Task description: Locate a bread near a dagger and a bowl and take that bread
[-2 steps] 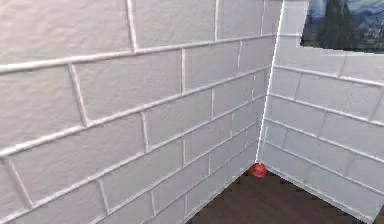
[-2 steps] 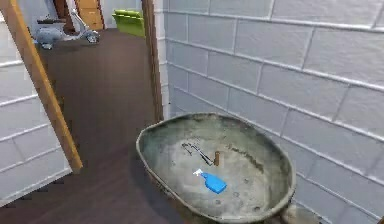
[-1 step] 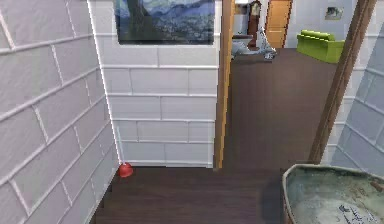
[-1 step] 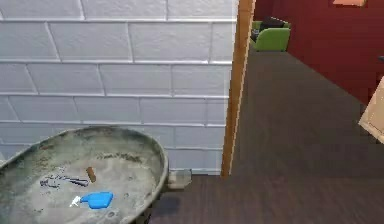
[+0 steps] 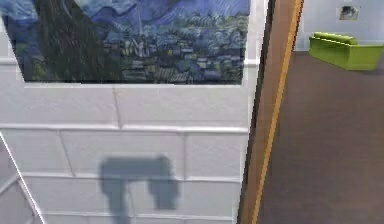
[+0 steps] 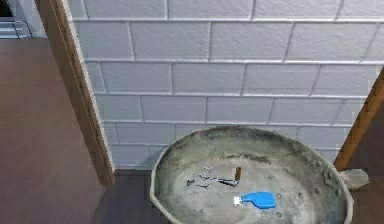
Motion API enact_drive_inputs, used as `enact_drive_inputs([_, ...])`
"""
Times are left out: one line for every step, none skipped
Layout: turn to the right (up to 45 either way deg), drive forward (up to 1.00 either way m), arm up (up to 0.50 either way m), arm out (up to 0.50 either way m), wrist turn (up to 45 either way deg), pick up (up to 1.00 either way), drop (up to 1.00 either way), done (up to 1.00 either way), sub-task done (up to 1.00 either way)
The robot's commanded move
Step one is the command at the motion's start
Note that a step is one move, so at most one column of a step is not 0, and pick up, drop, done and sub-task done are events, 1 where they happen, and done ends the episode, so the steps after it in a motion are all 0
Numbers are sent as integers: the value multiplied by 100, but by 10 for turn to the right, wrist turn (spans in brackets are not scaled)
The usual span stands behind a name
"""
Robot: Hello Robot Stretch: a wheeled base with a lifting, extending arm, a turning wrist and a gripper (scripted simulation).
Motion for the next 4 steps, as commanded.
enact_drive_inputs([60, 0, 0, 0, 0, 0, 0, 0, 0])
enact_drive_inputs([0, 20, 0, 0, 0, 0, 0, 0, 0])
enact_drive_inputs([420, 0, 0, 0, 0, 0, 0, 0, 0])
enact_drive_inputs([0, 100, 0, 0, 0, 0, 0, 0, 0])
